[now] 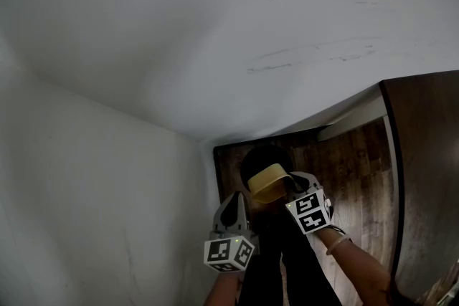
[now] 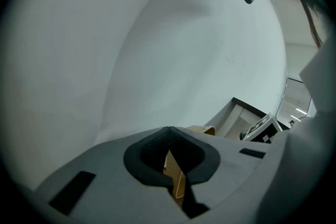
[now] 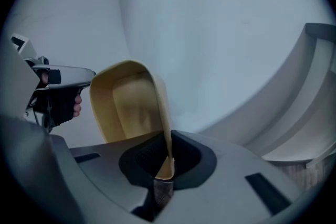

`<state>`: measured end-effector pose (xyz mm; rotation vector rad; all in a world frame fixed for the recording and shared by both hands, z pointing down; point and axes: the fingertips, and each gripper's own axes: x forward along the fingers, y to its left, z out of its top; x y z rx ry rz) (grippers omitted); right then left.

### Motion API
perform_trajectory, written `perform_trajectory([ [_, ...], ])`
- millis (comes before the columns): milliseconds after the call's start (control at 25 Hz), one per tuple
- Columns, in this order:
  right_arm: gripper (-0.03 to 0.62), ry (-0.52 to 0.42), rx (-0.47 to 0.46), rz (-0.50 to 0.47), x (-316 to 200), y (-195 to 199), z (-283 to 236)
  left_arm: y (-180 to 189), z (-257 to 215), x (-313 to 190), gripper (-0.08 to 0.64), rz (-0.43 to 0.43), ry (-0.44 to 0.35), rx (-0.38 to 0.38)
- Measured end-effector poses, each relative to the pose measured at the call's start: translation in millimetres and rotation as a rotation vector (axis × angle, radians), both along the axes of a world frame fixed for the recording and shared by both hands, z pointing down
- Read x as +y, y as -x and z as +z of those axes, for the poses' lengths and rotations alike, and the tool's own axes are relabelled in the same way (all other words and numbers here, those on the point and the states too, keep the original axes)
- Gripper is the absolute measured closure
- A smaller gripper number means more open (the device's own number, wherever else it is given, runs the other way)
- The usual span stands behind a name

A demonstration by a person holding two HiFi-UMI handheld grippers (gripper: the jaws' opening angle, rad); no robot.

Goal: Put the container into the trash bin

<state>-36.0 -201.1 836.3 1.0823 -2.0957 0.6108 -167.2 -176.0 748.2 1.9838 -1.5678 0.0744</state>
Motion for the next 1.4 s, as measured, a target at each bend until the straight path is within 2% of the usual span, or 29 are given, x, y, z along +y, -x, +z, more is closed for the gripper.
perform_trajectory([
  [320, 0.572, 0.051, 0.012, 0.061, -3.3, 1.0, 44.4, 4.1, 21.5, -1.7, 0.54, 0.0, 0.012, 0.001],
  [720, 0.566, 0.099, 0.055, 0.078, -8.8, -3.2, 87.2, 8.2, 46.6, 2.1, 0.54, -0.023, 0.038, 0.015],
  [920, 0.553, 0.133, 0.038, 0.096, -11.6, -0.1, 103.1, 9.9, 53.2, 3.5, 0.54, -0.035, 0.042, 0.02],
  [1400, 0.5, 0.186, 0.058, 0.063, -8.4, 7.7, 129.6, 13.0, 59.8, -1.4, 0.54, -0.043, 0.063, 0.026],
])
